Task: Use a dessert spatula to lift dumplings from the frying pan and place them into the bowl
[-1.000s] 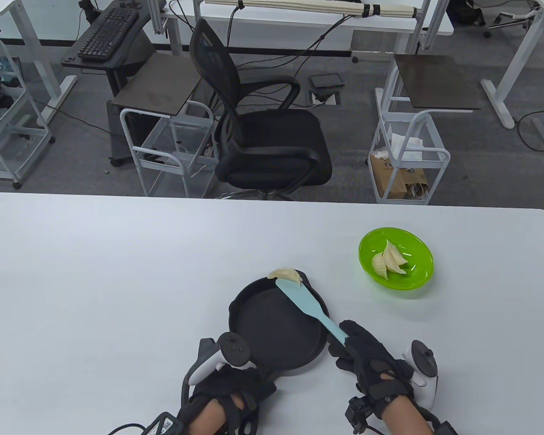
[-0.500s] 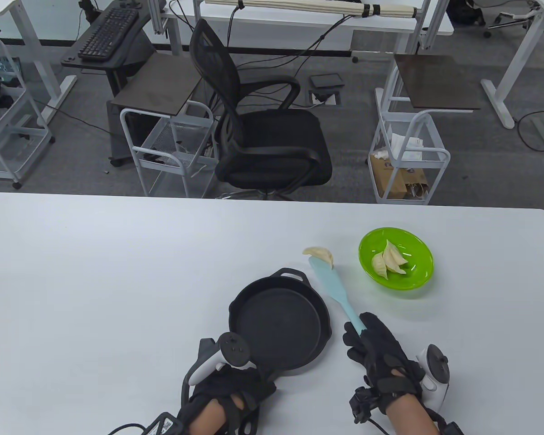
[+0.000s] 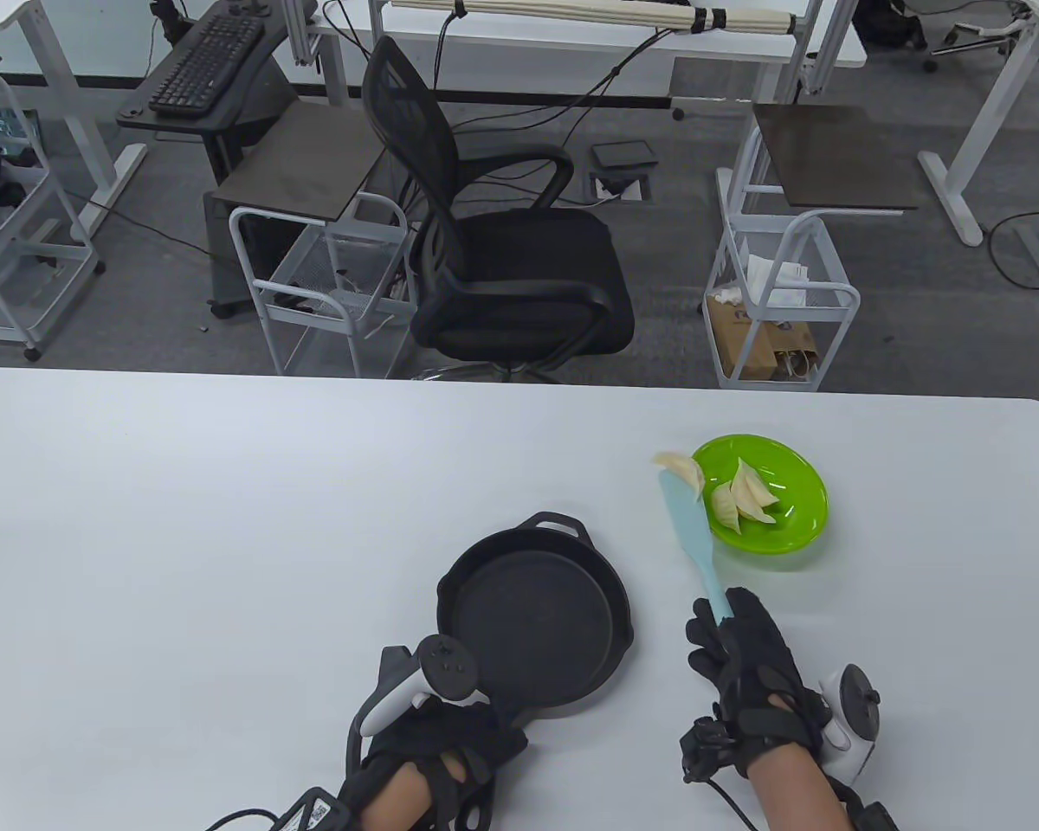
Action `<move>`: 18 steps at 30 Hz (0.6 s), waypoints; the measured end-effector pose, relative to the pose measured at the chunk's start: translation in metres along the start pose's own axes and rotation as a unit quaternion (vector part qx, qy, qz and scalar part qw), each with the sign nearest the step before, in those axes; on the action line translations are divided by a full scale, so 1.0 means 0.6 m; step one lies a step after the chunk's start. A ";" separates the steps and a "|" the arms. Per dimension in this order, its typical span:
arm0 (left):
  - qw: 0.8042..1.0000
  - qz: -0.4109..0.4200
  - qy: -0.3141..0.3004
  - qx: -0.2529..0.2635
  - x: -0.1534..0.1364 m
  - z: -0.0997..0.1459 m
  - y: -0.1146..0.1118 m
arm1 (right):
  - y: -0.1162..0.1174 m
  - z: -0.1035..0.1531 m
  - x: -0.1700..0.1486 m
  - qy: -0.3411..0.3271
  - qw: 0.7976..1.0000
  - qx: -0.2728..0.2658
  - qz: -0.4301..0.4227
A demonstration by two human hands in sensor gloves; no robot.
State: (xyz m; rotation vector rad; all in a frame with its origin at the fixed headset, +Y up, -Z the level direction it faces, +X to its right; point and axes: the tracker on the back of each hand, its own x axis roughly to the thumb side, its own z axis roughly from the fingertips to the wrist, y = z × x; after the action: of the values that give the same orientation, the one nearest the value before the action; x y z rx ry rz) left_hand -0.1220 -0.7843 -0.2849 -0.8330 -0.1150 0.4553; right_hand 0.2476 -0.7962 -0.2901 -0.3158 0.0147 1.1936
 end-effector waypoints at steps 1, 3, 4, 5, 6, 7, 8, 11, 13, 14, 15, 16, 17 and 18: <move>1.000 0.000 0.000 0.000 0.000 0.000 0.000 | -0.002 -0.001 0.000 -0.001 1.000 -0.002 -0.003; 1.000 0.000 0.000 0.000 0.000 0.000 0.000 | -0.006 -0.003 0.000 -0.004 1.000 -0.005 -0.011; 1.000 0.000 0.000 0.000 0.000 0.000 0.000 | -0.007 -0.004 0.000 -0.005 1.000 -0.008 -0.012; 1.000 0.000 0.000 0.000 0.000 0.000 0.000 | -0.009 -0.005 0.001 -0.008 1.000 -0.012 -0.013; 1.000 0.000 0.000 0.000 0.000 0.000 0.000 | -0.011 -0.006 0.001 -0.011 1.000 -0.015 -0.013; 1.000 0.000 0.000 0.000 0.000 0.000 0.000 | -0.014 -0.007 0.002 -0.013 1.000 -0.019 -0.012; 1.000 0.000 0.000 0.000 0.000 0.000 0.000 | -0.017 -0.009 0.002 -0.015 1.000 -0.023 -0.013; 1.000 0.000 0.000 0.000 0.000 0.000 0.000 | -0.022 -0.011 0.003 -0.016 0.999 -0.031 -0.013; 1.000 0.000 0.000 0.000 0.000 0.000 0.000 | -0.026 -0.012 0.003 -0.015 0.999 -0.038 -0.018; 1.000 0.000 0.000 0.000 0.000 0.000 0.000 | -0.027 -0.013 0.002 -0.014 0.999 -0.040 -0.021; 1.000 0.000 0.000 0.000 0.000 0.000 0.000 | -0.028 -0.013 0.002 -0.014 0.999 -0.042 -0.023; 1.000 0.000 0.000 0.000 0.000 0.000 0.000 | -0.029 -0.013 0.003 -0.014 0.999 -0.044 -0.025; 1.000 0.000 0.000 0.000 0.000 0.000 0.000 | -0.030 -0.014 0.003 -0.015 0.999 -0.046 -0.026; 1.000 0.000 0.000 0.000 0.000 0.000 0.000 | -0.031 -0.014 0.004 -0.015 0.998 -0.047 -0.027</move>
State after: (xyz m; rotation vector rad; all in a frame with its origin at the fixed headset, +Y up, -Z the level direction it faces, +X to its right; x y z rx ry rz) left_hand -0.1220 -0.7843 -0.2849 -0.8330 -0.1150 0.4553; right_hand 0.2665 -0.8023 -0.2941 -0.3783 -0.0767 1.1473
